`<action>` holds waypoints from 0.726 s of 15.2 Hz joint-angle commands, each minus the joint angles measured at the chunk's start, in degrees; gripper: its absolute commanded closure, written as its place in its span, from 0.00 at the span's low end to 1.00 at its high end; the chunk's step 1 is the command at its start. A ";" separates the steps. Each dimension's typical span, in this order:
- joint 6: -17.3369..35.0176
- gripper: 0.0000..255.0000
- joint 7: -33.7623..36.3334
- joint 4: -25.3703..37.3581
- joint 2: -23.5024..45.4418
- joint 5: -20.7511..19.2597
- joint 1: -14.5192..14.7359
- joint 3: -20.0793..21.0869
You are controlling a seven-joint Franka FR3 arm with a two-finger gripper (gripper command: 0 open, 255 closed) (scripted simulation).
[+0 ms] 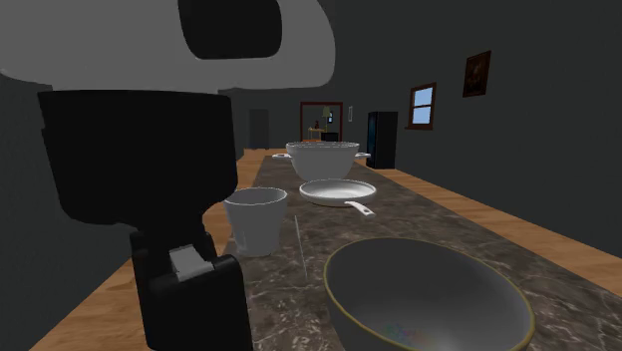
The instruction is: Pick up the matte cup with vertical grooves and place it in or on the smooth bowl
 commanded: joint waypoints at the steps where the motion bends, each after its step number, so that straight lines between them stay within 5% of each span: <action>1: 0.00 0.00 0.00 0.00 0.00 0.00 0.00 0.00; 11: 7.23 0.00 6.47 10.85 16.23 6.92 3.95 6.36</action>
